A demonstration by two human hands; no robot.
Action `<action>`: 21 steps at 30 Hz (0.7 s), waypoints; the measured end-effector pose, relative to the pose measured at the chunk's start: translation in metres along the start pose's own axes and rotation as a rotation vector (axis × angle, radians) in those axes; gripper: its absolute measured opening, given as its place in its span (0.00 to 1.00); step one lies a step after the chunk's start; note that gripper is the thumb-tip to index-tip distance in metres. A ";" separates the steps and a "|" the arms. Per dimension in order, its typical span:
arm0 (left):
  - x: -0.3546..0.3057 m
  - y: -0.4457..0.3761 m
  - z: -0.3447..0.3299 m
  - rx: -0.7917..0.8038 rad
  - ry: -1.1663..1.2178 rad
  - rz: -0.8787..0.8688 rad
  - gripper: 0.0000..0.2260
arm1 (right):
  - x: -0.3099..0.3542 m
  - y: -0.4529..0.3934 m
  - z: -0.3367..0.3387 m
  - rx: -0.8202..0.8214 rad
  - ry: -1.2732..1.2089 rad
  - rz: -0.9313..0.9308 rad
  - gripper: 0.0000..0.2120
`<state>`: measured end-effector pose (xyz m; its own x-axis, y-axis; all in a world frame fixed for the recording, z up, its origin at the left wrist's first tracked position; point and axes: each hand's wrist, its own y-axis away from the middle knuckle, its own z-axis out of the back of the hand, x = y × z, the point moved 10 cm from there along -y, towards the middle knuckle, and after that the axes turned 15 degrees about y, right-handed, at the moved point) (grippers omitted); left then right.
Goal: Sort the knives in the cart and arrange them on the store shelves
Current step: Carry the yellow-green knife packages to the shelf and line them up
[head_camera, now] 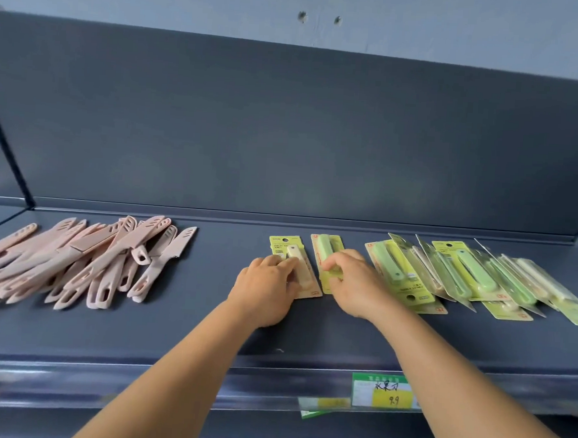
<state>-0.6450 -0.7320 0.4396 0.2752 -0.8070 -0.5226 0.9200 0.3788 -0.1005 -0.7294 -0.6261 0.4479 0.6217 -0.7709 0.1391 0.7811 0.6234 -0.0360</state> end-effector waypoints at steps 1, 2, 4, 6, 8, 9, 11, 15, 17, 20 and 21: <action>0.004 -0.002 0.002 -0.005 -0.002 0.011 0.18 | -0.003 -0.004 0.001 0.001 -0.001 -0.041 0.20; 0.009 -0.003 0.005 -0.014 -0.014 0.030 0.18 | -0.005 -0.008 0.002 -0.008 0.000 -0.085 0.21; 0.019 -0.005 0.008 -0.013 -0.048 0.058 0.20 | -0.006 -0.016 0.006 -0.020 0.023 -0.172 0.19; 0.024 -0.004 0.008 -0.003 -0.055 0.046 0.20 | -0.002 -0.026 0.001 0.008 0.106 -0.197 0.22; 0.027 -0.002 0.011 -0.019 -0.057 0.031 0.19 | 0.008 -0.036 -0.003 0.025 0.138 -0.154 0.19; 0.031 -0.002 0.015 -0.032 -0.067 0.039 0.18 | 0.012 -0.039 -0.004 0.036 0.122 -0.128 0.18; 0.045 -0.001 0.023 -0.053 -0.087 0.085 0.17 | 0.018 -0.043 -0.005 0.050 0.079 -0.086 0.20; 0.073 0.000 0.038 -0.048 -0.067 0.147 0.19 | 0.024 -0.045 0.003 -0.017 0.103 -0.042 0.23; 0.074 0.000 0.040 -0.033 -0.058 0.123 0.22 | 0.031 -0.045 0.003 -0.042 0.019 -0.003 0.23; 0.066 -0.001 0.039 -0.004 -0.027 0.070 0.24 | 0.039 -0.042 0.005 -0.074 -0.097 0.017 0.21; 0.064 -0.001 0.037 0.011 -0.016 0.063 0.26 | 0.041 -0.039 0.005 -0.078 -0.081 0.004 0.17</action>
<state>-0.6179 -0.8008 0.4375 0.3368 -0.7890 -0.5138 0.9039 0.4238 -0.0583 -0.7348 -0.6816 0.4597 0.6207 -0.7531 0.2183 0.7826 0.6122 -0.1130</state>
